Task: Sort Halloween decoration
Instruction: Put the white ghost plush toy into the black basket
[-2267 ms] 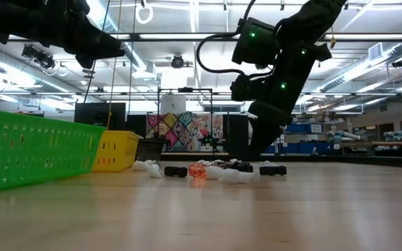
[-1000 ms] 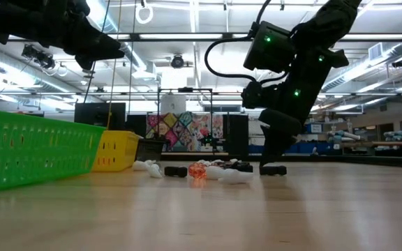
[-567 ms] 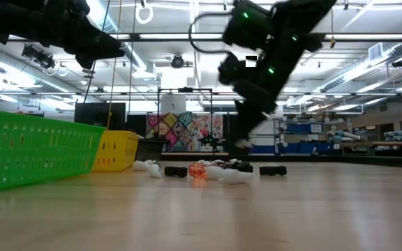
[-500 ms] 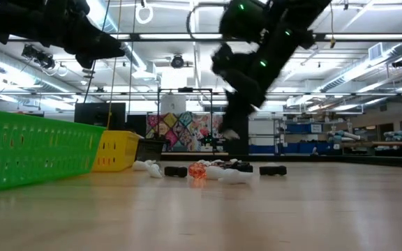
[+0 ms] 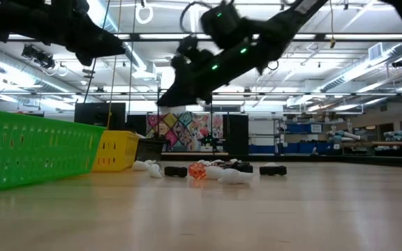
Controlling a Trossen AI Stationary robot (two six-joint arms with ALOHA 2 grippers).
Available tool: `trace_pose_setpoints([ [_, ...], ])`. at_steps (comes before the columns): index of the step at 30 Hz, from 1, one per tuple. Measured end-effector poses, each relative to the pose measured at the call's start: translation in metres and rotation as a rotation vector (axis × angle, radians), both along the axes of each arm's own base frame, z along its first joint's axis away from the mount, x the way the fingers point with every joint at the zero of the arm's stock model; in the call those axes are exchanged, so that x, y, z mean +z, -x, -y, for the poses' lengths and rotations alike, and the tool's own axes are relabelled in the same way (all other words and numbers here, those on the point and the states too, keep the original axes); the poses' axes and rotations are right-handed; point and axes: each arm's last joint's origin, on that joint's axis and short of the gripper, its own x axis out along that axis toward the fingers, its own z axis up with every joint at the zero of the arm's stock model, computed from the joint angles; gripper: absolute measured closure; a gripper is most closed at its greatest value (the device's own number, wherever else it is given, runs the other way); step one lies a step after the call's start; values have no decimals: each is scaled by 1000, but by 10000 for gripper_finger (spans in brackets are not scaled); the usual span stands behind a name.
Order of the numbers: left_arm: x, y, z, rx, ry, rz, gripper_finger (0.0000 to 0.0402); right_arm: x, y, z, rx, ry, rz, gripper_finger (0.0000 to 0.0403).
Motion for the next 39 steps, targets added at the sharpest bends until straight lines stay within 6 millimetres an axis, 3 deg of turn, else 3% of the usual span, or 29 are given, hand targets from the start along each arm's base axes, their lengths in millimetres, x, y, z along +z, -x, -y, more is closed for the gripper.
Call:
trace_pose_setpoints([
  [10, 1, 1, -2, 25, -4, -8, 260, -10, -63, 37, -60, 11, 54, 327],
  [15, 1, 1, -2, 24, -2, -14, 260, -15, -83, 52, -67, -38, 15, 325],
  [19, 0, 1, -2, 24, -1, -17, 260, -17, -90, 59, -43, -74, -16, 302],
  [23, 0, 1, -2, 24, 2, -24, 260, -10, -87, 60, -27, -72, -53, 269],
  [26, -1, 1, -2, 24, 9, -27, 260, 6, -77, 56, -40, -37, -134, 253],
  [31, -3, 1, -2, 24, 18, -49, 260, 33, -50, 32, -52, 23, -235, 248],
  [35, -4, 1, -2, 24, 19, -54, 260, 23, -24, 6, -15, 23, -249, 249],
  [39, -2, 1, -2, 24, 17, -40, 260, -7, -7, -11, 0, 0, -278, 244],
])
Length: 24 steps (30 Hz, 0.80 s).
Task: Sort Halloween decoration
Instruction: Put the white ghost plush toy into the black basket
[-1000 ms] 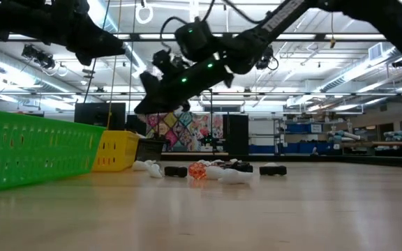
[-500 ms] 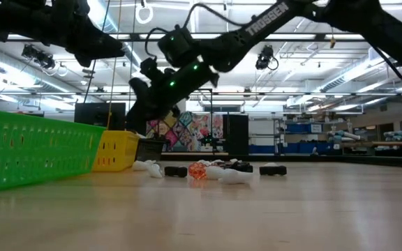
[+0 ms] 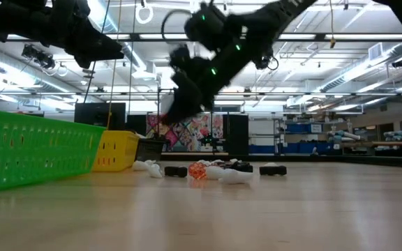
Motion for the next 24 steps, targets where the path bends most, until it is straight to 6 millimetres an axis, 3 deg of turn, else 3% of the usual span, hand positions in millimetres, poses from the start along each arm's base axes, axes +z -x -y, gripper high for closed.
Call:
trace_pose_setpoints([
  [5, 0, 0, 0, 2, 21, 7, 260, -29, 17, -6, -75, -49, -82, 226],
  [15, -1, 0, 0, 2, 23, 0, 260, -56, 36, -7, -148, -84, -147, 177],
  [19, -1, 0, 0, 2, 23, 0, 260, -63, 42, -7, -156, -85, -146, 183],
  [24, 0, 0, 0, 1, 20, 7, 260, -67, 45, -8, -154, -85, -114, 221],
])
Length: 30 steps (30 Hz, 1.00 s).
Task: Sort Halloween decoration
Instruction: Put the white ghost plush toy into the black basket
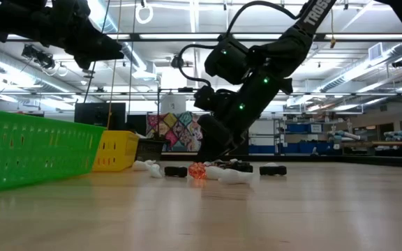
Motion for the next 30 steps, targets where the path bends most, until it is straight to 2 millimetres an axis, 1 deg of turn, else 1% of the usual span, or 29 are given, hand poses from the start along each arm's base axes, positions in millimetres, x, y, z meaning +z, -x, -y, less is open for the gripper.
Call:
trace_pose_setpoints([
  [7, 0, 0, 0, 0, 0, 1, 260, -1, 1, 0, 2, 7, 5, 289],
  [11, 0, 0, 0, 0, 0, 1, 260, 0, 0, 0, 0, 15, 10, 315],
  [17, 0, 0, 0, 0, -4, 0, 260, 7, -6, -1, 26, 31, -26, 322],
  [21, 0, 0, 0, 0, -4, -1, 260, 16, -12, -3, 46, 43, -43, 323],
  [27, 0, 0, 0, -1, -5, -1, 260, 36, -26, -5, 80, 94, -13, 324],
  [30, 0, 0, 0, -1, -6, -1, 260, 51, -37, -3, 93, 150, 45, 324],
])
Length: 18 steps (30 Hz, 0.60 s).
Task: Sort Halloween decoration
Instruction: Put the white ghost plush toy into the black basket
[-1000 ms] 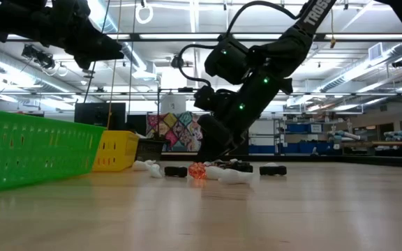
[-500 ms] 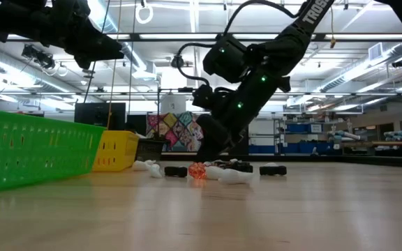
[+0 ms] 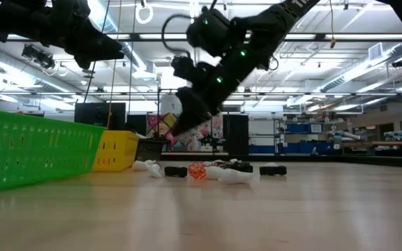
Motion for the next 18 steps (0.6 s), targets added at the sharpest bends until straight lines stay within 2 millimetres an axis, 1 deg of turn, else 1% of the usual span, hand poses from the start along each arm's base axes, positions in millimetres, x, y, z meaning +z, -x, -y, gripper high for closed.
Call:
trace_pose_setpoints([
  [3, 0, 0, 0, 0, 0, 1, 260, 12, -9, 4, 21, 41, 103, 324],
  [8, 0, 0, 0, 0, 0, 2, 260, 27, -16, 20, 47, 24, 285, 324],
  [12, 1, -1, 0, 1, -3, 14, 260, 32, -17, 31, 33, 23, 353, 324],
  [18, 3, -1, 0, 3, -9, 28, 260, 36, -17, 40, 5, 10, 400, 324],
])
